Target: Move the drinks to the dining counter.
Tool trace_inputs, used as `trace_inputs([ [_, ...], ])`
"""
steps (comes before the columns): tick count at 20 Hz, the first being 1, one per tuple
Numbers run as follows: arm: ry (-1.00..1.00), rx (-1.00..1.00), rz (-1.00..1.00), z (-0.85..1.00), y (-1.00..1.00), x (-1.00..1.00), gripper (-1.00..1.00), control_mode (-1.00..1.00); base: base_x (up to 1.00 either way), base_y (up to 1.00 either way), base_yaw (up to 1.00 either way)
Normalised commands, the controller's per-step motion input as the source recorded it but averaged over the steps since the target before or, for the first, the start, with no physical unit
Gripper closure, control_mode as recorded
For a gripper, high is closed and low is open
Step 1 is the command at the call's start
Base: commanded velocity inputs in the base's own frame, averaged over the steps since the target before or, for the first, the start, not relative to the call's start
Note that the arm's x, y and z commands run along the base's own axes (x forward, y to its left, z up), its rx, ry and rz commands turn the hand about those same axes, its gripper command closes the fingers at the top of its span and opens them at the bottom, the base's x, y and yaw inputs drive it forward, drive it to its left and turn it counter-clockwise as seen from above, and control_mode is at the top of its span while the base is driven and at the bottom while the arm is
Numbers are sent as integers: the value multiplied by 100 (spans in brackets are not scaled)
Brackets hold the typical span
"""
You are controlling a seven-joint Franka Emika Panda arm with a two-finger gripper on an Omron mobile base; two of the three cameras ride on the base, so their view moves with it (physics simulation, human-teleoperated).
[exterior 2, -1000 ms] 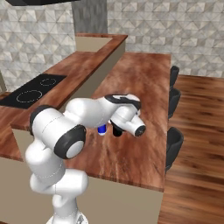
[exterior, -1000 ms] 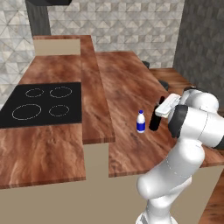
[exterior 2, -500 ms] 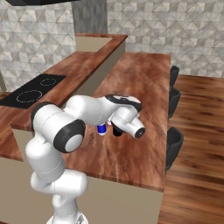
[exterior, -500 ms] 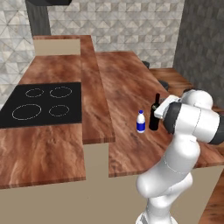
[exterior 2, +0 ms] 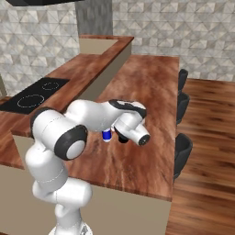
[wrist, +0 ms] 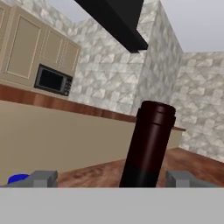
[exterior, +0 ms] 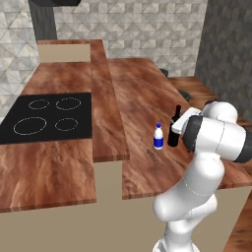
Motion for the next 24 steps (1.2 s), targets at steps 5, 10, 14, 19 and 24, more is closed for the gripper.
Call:
trace_inputs([
  [5, 0, 0, -4, 20, -1, -11, -100, -100, 0, 0, 0],
  [10, 0, 0, -2, 34, 0, -28, -100, -100, 0, 0, 0],
  [14, -1, 0, -1, 44, 0, -49, -100, -100, 0, 0, 0],
  [19, 0, 0, 0, 55, 0, -69, -100, -100, 0, 0, 0],
  [24, 0, 0, 0, 64, 0, -88, -100, -100, 0, 0, 0],
])
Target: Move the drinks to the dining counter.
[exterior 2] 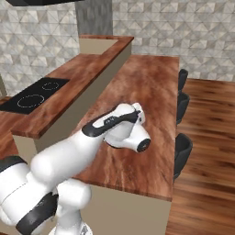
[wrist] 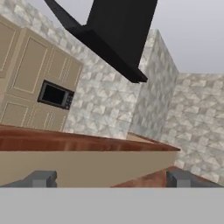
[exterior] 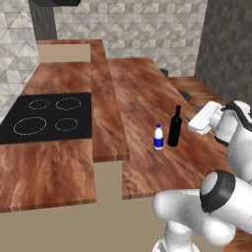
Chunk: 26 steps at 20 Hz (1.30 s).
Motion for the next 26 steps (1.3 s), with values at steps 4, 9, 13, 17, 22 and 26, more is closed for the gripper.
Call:
trace_inputs([
  [4, 0, 0, 0, 66, 0, -92, -100, -100, 0, 0, 0],
  [9, 0, -1, 5, 56, 12, -85, -100, -100, 0, 0, 0],
  [13, 2, -1, 11, 37, 26, -80, -100, -100, 0, 0, 0],
  [17, 2, -2, 13, 12, 24, -66, -100, -100, 0, 0, 0],
  [22, 0, 0, 5, 0, 1, -41, -100, -100, 0, 0, 0],
  [26, 0, 0, 0, 0, 0, -6, -100, -100, 0, 0, 0],
])
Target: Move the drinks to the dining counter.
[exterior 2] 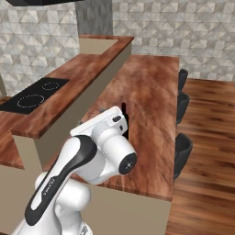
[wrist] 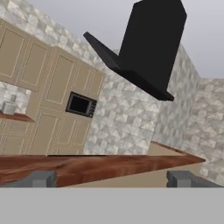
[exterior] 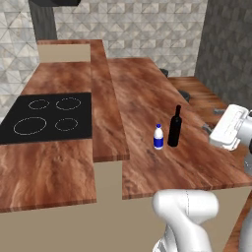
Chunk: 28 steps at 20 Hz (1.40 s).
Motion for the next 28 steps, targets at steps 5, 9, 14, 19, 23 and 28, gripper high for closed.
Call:
trace_inputs([
  [5, 0, 0, 0, 0, 0, 0, -100, 100, 0, 0, 0],
  [9, 0, 0, 0, 0, 0, 0, -100, 100, -32, 0, 0],
  [14, 0, 0, 0, 0, 0, 0, -100, 100, -94, 0, 0],
  [19, 0, 0, 0, 0, 0, 0, -100, 100, -94, 5, 3],
  [23, 0, 0, 0, 0, 0, 0, -100, 100, -23, 51, 8],
  [28, 0, 0, 0, 0, 0, 0, -100, 100, 8, 98, 12],
])
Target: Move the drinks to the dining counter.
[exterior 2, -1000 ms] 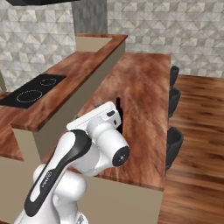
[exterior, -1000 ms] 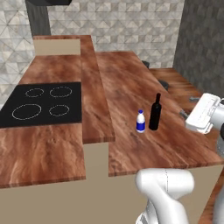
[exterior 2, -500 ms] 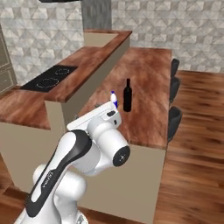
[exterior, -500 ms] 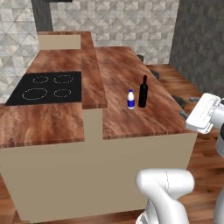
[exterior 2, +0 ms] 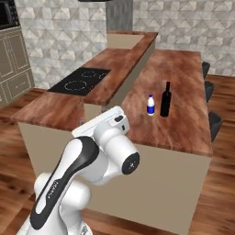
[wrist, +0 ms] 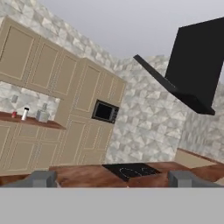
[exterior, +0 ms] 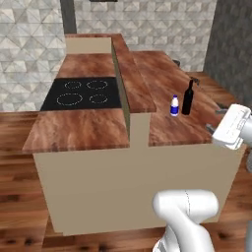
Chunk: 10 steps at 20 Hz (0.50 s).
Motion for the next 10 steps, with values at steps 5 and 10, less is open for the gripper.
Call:
trace_inputs([
  [5, 0, 0, 0, 0, 0, 0, -100, 100, 29, 100, 4],
  [10, 0, 0, 0, 0, 0, 0, -100, 100, 30, 100, 0],
])
